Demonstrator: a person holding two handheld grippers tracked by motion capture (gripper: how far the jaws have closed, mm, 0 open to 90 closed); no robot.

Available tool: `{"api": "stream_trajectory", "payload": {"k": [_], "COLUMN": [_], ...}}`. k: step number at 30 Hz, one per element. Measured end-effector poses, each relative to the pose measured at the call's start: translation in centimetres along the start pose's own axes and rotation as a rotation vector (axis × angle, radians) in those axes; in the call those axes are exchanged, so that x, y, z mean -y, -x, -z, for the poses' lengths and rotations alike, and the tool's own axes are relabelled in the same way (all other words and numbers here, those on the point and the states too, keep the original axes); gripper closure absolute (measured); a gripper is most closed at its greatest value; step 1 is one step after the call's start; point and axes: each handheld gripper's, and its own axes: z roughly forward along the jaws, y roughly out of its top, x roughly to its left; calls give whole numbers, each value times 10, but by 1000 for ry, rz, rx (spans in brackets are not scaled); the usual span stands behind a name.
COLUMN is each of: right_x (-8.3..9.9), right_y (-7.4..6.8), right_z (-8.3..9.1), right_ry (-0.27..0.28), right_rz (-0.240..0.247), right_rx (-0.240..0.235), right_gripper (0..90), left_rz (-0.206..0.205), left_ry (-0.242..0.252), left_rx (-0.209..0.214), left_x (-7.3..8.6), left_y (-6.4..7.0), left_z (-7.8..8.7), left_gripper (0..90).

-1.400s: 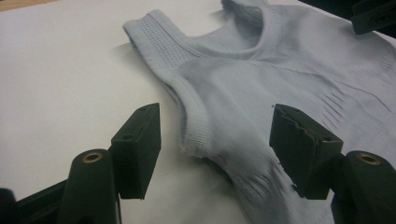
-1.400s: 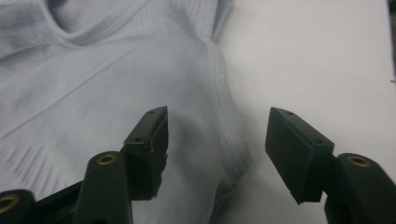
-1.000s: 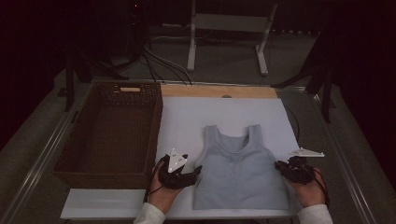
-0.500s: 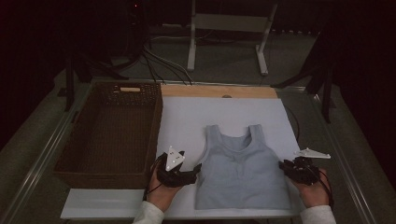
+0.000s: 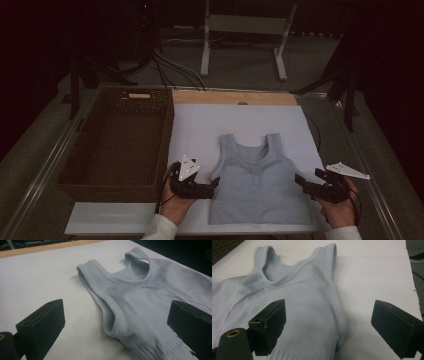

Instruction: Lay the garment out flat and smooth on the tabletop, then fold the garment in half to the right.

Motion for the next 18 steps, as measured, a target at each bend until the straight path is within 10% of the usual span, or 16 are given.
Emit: {"api": "stream_trajectory", "payload": {"k": [18], "right_x": [2], "right_y": [-5], "right_z": [8], "right_ry": [40], "right_rz": [18], "right_rx": [17], "right_gripper": [132], "left_rz": [35], "left_ry": [-56], "left_rx": [12], "left_x": [12], "left_y": [0], "left_z": [-11], "left_gripper": [78]}}
